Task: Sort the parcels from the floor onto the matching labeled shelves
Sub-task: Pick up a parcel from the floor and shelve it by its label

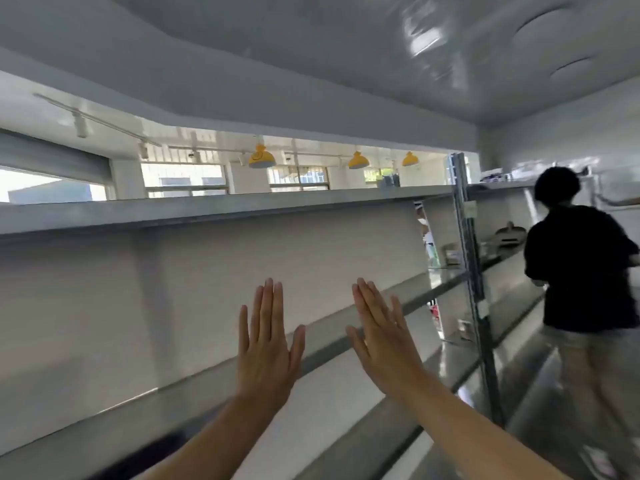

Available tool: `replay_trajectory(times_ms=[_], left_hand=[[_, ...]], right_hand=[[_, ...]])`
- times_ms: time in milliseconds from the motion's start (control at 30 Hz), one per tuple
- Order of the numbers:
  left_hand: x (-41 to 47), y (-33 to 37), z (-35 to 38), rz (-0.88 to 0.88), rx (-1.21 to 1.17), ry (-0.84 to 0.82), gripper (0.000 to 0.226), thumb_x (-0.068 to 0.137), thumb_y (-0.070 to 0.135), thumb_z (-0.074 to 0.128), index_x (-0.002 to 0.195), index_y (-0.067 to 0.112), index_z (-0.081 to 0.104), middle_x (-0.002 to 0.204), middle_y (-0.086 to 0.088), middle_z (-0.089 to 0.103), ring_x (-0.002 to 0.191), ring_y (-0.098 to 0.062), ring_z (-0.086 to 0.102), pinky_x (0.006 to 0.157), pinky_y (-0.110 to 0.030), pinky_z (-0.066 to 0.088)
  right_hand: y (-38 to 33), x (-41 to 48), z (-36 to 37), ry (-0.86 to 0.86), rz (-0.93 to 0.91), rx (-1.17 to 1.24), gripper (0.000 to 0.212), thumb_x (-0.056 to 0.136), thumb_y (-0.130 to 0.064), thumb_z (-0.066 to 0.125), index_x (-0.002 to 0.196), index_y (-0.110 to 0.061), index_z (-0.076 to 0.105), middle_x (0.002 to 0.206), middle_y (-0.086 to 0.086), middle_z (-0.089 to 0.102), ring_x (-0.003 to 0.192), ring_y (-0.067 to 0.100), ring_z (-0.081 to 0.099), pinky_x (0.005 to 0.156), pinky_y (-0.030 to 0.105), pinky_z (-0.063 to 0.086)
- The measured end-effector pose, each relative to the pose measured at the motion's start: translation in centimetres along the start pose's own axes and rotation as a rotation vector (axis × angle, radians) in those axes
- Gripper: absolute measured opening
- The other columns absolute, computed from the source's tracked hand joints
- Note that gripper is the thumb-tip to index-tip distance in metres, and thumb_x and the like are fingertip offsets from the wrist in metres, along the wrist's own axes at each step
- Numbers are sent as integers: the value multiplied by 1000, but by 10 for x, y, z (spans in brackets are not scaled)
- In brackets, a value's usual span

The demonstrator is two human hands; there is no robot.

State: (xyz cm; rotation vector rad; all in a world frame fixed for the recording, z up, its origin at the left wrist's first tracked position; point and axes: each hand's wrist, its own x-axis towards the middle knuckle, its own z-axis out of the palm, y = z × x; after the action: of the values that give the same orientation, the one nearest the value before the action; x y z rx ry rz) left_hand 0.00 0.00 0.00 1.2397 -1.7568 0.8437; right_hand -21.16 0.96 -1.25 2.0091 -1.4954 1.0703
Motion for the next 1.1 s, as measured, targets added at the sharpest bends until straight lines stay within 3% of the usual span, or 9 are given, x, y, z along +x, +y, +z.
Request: replay_trajectory(times_ms=[133, 233, 333, 533, 667, 867, 1100], left_hand=[[6, 80, 44, 134, -99, -88, 71, 102, 50, 19, 159, 7, 13, 168, -9, 11, 154, -25, 15, 121, -51, 20], [17, 141, 72, 194, -184, -86, 71, 102, 48, 26, 159, 7, 15, 168, -9, 13, 155, -24, 13, 122, -51, 19], [19, 203, 98, 275, -304, -90, 70, 102, 47, 28, 159, 9, 13, 167, -8, 12, 155, -21, 11, 123, -49, 12], [13, 333, 126, 385, -590, -138, 66, 103, 43, 30, 157, 5, 22, 165, -12, 22, 153, -26, 21, 120, -54, 22], [-12, 400, 146, 387, -712, -227, 69, 103, 47, 24, 159, 7, 14, 168, -7, 13, 155, -20, 10, 123, -52, 16], [-23, 434, 177, 490, -723, -301, 70, 104, 50, 19, 160, 10, 4, 169, -4, 1, 156, -16, -1, 125, -46, 0], [-15, 462, 250, 518, -766, -381, 71, 104, 47, 25, 160, 9, 3, 169, -5, 2, 156, -17, -2, 125, -49, 4]], right_hand=[[96, -40, -9, -9, 175, -213, 68, 103, -48, 18, 161, -12, 15, 169, 0, 7, 156, 15, 5, 122, 42, 0], [156, -68, -32, -57, 275, -328, 70, 104, -47, -1, 159, -11, 24, 168, 4, 15, 156, 20, 13, 122, 44, 5], [198, -96, -61, -38, 334, -431, 63, 104, -40, 21, 157, -7, 31, 165, 7, 28, 152, 23, 27, 119, 46, 12], [260, -154, -111, -125, 393, -587, 65, 103, -40, 34, 158, -7, 25, 167, 6, 22, 155, 19, 19, 120, 47, 12], [301, -193, -132, -242, 391, -705, 66, 103, -42, 35, 158, -7, 25, 167, 6, 22, 155, 18, 17, 121, 49, 11], [338, -216, -127, -287, 473, -712, 68, 104, -45, 26, 160, -8, 16, 169, 5, 14, 156, 18, 10, 123, 47, 5], [384, -217, -78, -372, 514, -654, 72, 101, -50, 13, 161, -10, 12, 170, 4, 10, 157, 16, 5, 124, 44, -2]])
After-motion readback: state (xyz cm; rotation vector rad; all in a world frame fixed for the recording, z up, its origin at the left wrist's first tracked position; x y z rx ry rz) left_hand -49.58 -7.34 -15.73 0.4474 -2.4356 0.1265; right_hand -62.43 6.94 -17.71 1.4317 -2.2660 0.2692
